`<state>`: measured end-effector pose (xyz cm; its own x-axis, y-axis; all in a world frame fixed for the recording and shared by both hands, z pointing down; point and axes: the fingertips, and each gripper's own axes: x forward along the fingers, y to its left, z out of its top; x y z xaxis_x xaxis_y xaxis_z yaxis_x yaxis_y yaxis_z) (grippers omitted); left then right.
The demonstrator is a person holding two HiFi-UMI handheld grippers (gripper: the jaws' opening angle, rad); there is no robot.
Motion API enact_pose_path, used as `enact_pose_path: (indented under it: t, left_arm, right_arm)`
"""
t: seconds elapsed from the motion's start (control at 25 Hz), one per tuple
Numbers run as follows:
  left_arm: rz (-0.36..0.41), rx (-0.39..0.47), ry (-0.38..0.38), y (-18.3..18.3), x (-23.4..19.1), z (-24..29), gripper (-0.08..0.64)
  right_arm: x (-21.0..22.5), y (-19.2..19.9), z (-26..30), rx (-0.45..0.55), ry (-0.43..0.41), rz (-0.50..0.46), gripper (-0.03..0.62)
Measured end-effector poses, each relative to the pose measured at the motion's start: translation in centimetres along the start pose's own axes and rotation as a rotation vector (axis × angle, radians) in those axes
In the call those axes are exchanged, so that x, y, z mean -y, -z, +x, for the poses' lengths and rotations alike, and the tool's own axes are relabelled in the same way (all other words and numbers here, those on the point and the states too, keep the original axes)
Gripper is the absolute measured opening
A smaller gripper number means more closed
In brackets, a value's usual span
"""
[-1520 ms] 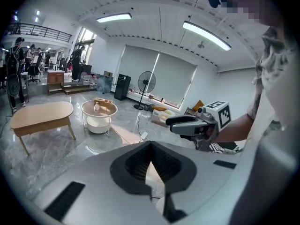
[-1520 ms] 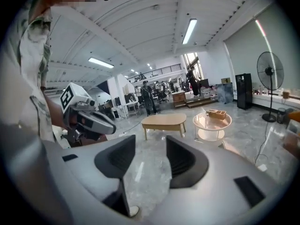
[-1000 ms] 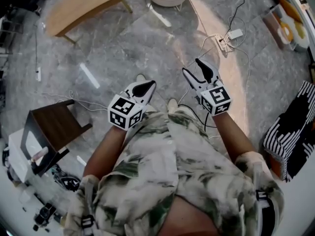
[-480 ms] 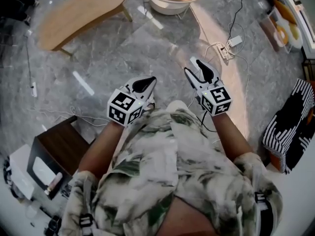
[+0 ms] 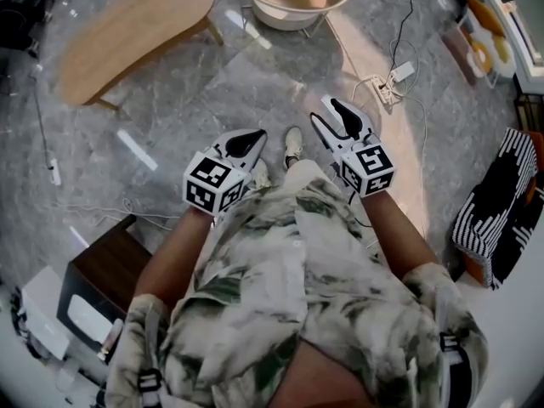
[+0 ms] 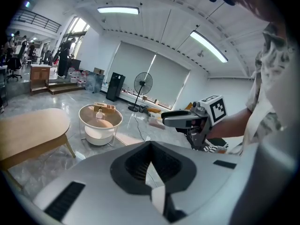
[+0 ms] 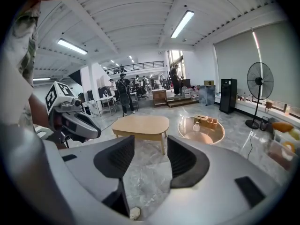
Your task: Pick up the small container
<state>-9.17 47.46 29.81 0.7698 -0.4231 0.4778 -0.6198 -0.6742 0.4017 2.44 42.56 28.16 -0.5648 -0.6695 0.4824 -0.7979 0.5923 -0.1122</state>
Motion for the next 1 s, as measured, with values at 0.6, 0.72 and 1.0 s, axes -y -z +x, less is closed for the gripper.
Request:
enact_pose_path:
  t: [0.6, 0.72, 1.0]
  left_arm:
    - [-0.008, -0.054, -0.017, -11.0, -10.7, 13.4, 0.021]
    - [-0.012, -0.054, -0.021, -14.4, -12.5, 17.0, 0.021]
    - [-0.025, -0.054, -0.039, -19.0, -15.6, 23.8, 0.021]
  right_arm:
    - [15.4, -4.7, 12.9, -0.033, -0.064, 0.012, 0.232]
    - [19.4, -5.9, 15.3, -0.046, -0.084, -0.003, 0.231]
    - [26.4, -7.5, 19.4, -0.049, -0.110, -0.013, 0.231]
